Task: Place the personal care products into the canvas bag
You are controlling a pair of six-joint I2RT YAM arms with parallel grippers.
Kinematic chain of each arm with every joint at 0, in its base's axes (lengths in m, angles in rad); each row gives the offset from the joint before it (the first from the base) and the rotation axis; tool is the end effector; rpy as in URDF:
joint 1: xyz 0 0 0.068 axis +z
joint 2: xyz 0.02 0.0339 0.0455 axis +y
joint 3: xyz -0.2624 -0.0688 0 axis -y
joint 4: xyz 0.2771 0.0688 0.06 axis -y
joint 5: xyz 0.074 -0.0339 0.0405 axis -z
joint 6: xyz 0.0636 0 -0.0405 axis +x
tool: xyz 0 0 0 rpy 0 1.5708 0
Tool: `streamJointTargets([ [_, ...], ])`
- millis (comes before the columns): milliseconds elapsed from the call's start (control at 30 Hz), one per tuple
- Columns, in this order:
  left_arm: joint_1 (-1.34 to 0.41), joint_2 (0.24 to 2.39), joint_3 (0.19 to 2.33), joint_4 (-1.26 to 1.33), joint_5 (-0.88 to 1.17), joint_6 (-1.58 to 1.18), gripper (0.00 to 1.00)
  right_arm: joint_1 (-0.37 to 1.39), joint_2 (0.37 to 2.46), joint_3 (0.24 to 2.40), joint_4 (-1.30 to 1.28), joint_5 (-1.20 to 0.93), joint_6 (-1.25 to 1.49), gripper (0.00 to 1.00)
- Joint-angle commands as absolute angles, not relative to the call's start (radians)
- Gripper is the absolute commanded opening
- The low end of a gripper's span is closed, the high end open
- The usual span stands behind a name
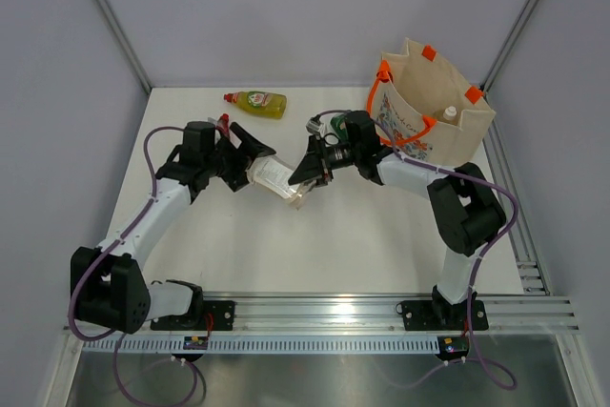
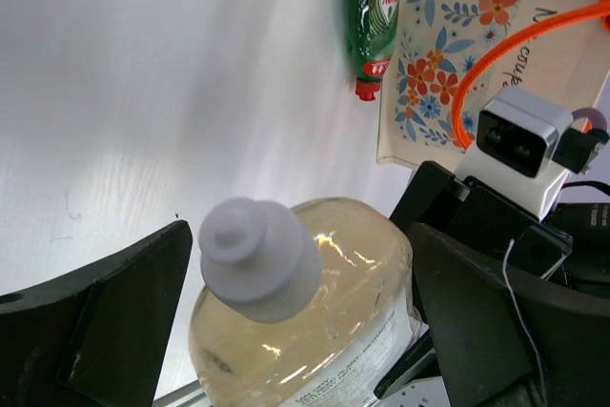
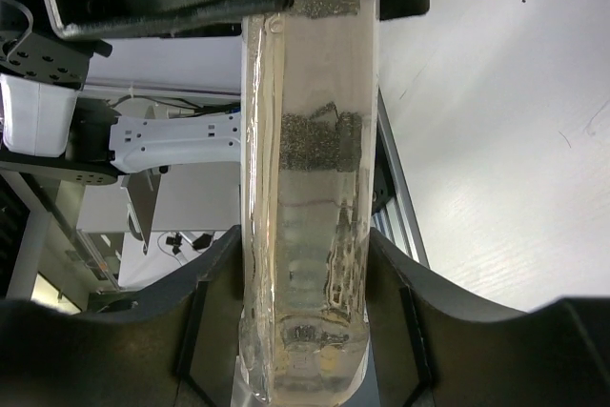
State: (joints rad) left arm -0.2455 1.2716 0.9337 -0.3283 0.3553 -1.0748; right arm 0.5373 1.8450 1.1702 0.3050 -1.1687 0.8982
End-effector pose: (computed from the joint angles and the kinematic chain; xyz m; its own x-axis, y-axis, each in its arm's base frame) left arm 0.3138 -0.1014 0.2464 -0.7190 -0.6699 -0.1851 -0.2925 0.5333 -0.7938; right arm 0.3456 0.2740 0.2041 -0.9267 -0.1958 -0.3207 -0.3412 0.0806 0.9365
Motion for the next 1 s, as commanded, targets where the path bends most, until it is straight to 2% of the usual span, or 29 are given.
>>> streamJointTargets([
  [0,-0.207,1.264,0.982,-0.359,0.354,-1.025,0.99,0.528,1.74,1.181,0.456,-1.264,0.92,0.0],
  [300,-0.181,1.325,1.018,-0.37,0.367,-1.002,0.99,0.528,1.709,1.144,0.529,-1.288,0.969,0.0],
  [600,-0.117,1.356,1.104,-0.443,0.284,-0.936,0.99,0.512,1.637,1.16,0.564,-1.318,1.051,0.0],
  [967,-0.038,1.272,1.132,-0.547,0.22,-0.772,0.99,0.322,1.566,1.285,0.595,-1.321,1.158,0.0],
])
